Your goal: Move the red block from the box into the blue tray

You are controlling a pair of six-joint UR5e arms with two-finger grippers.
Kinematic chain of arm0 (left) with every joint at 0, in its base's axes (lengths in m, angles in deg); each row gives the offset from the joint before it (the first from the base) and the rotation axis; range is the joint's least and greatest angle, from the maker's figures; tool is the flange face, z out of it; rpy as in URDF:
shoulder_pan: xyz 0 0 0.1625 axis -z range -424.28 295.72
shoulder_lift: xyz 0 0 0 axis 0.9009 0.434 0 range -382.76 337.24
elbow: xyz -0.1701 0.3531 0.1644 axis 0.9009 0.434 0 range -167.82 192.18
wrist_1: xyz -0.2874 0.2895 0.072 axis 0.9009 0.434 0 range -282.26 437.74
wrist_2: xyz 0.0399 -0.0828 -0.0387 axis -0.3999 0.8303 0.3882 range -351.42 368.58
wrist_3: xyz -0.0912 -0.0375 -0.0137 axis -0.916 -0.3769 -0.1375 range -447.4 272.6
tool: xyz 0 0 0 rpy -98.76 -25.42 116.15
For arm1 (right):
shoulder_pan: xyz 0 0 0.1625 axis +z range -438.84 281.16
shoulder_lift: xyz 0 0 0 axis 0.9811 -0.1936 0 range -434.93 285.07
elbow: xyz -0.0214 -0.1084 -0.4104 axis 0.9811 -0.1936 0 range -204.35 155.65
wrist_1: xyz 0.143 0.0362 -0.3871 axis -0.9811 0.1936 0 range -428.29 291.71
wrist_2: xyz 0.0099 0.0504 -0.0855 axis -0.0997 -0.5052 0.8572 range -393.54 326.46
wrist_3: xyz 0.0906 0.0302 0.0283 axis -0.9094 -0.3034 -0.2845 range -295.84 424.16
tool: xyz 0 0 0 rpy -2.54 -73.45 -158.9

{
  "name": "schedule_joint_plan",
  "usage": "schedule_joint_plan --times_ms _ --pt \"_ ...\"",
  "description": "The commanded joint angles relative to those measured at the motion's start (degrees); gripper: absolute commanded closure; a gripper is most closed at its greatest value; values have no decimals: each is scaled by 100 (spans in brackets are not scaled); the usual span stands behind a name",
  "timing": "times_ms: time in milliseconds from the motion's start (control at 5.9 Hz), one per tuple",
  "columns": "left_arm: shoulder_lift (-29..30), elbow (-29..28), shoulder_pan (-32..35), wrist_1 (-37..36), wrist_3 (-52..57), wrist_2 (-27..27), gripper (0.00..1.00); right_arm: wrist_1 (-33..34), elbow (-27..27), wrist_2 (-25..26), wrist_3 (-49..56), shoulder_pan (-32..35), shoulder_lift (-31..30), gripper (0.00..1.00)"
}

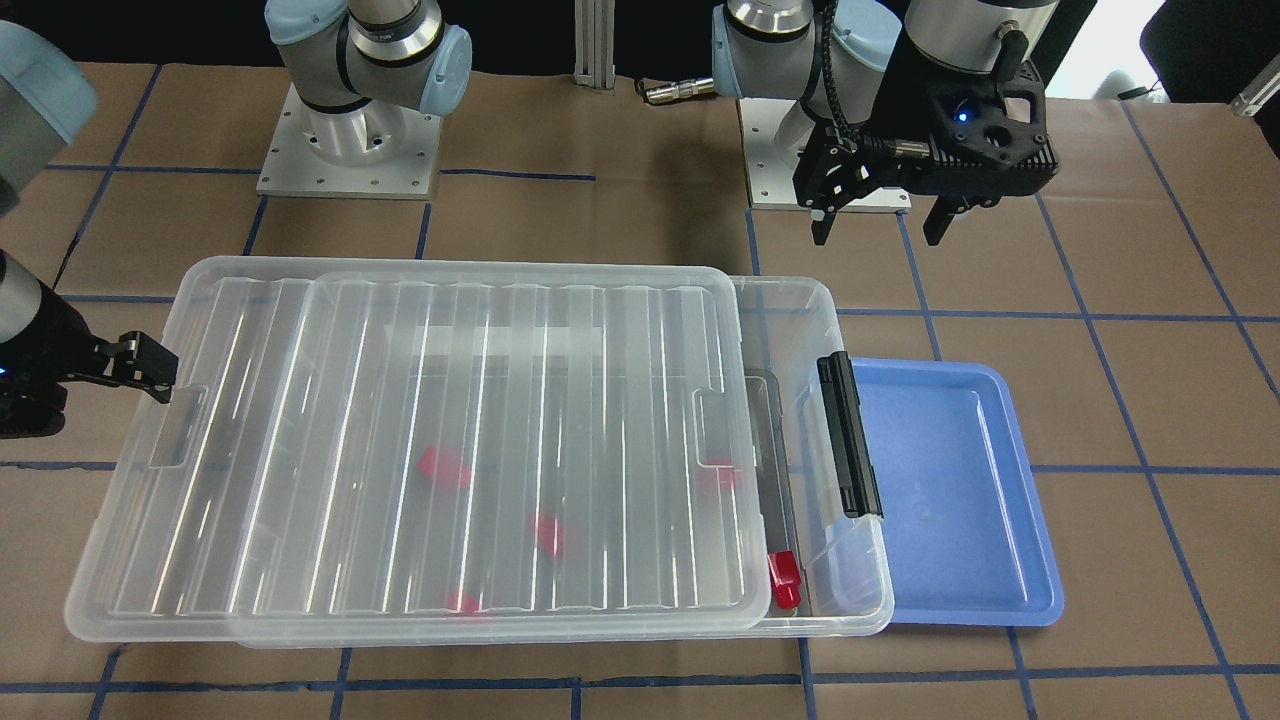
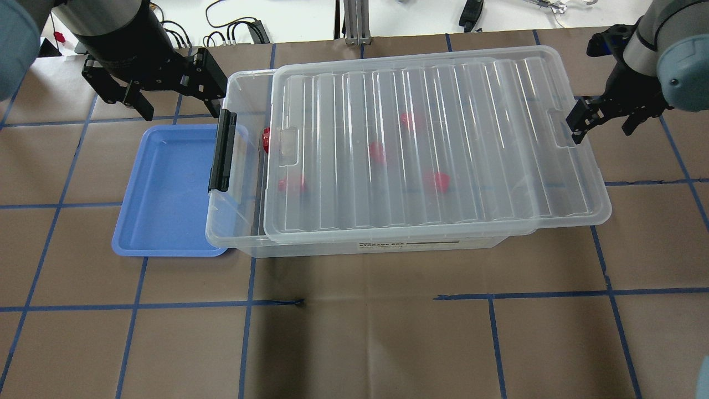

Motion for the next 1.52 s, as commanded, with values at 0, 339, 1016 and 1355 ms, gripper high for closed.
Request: schedule_joint_plan --times_ms 0,339,1016,1355 --pt "145 25 18 -9 -39 13 2 9 0 149 461 -497 -5 0" --pt "164 436 53 -627 -66 65 2 228 -18 246 690 -823 -6 0" --pt "331 649 176 -730 787 468 2 -391 -359 256 -657 -353 -531 0" --pt "480 737 246 -651 3487 523 2 -1838 -946 3 -1433 -8 -804 0"
